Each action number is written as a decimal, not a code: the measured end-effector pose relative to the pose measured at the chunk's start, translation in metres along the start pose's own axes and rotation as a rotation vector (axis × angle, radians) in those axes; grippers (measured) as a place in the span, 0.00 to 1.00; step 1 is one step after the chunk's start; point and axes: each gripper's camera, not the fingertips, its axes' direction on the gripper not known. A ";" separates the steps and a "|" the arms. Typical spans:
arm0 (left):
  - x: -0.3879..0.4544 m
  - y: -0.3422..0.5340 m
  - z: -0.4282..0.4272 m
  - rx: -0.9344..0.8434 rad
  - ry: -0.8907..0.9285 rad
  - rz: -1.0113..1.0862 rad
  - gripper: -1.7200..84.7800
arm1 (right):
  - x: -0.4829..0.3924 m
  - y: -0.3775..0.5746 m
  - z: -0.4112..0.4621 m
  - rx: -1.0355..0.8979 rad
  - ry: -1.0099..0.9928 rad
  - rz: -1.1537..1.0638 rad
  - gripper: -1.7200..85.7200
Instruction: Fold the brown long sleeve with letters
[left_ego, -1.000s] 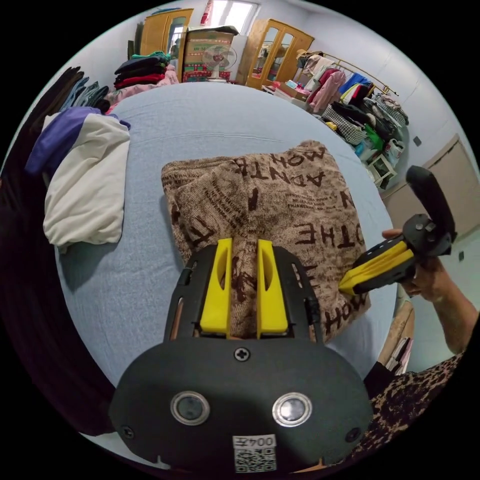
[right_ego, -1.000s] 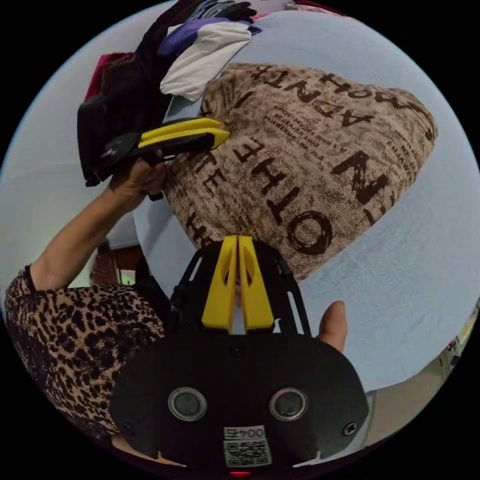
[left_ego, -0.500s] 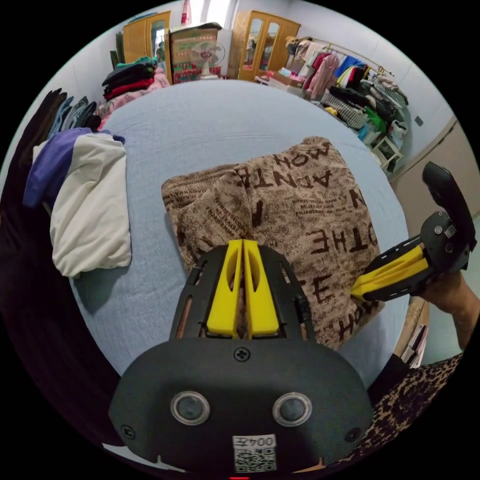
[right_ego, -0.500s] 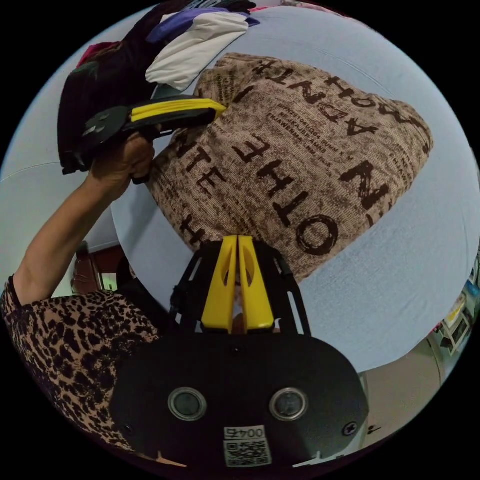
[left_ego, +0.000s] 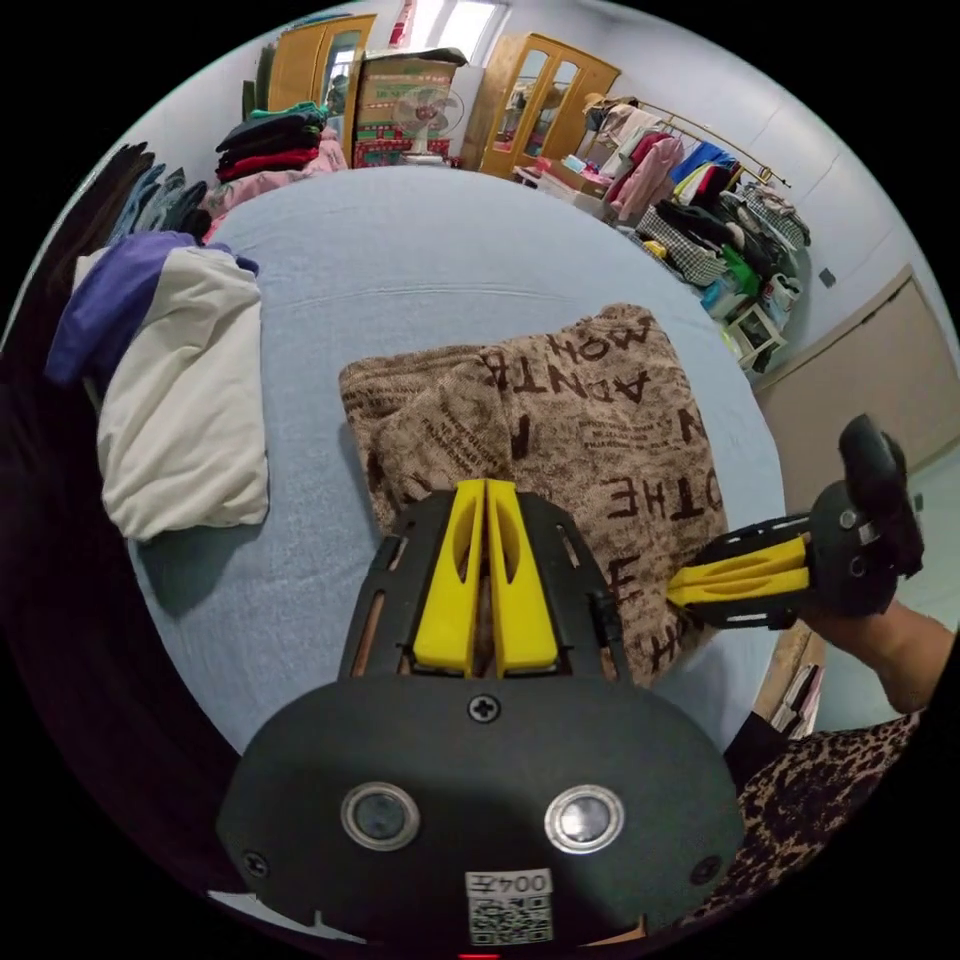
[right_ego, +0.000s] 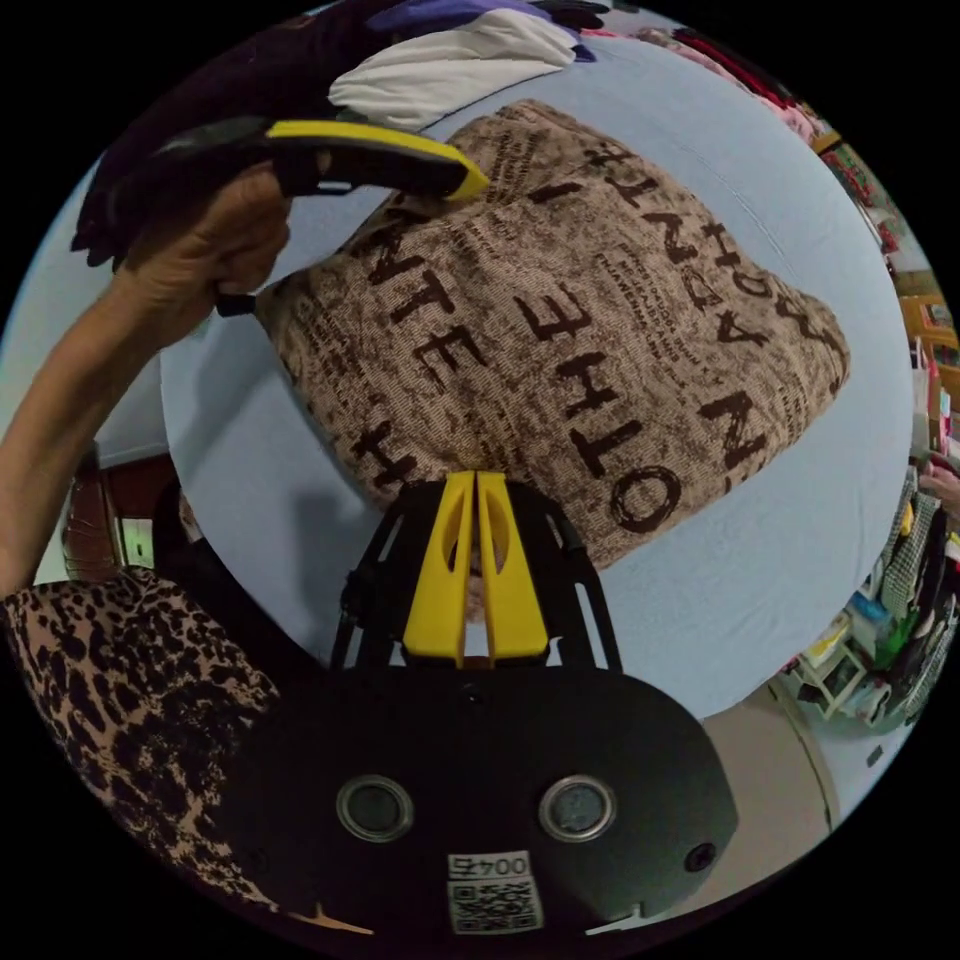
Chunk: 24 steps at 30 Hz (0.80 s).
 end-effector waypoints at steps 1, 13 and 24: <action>-0.006 0.004 -0.016 0.032 -0.003 0.005 0.02 | -0.006 -0.004 0.001 -0.010 0.036 -0.008 0.01; -0.079 0.156 -0.091 0.044 0.152 -0.126 0.06 | -0.009 -0.022 0.011 -0.026 0.075 -0.064 0.01; -0.172 0.206 -0.052 0.079 0.515 -0.434 0.15 | 0.020 -0.031 0.031 0.001 -0.030 0.026 0.01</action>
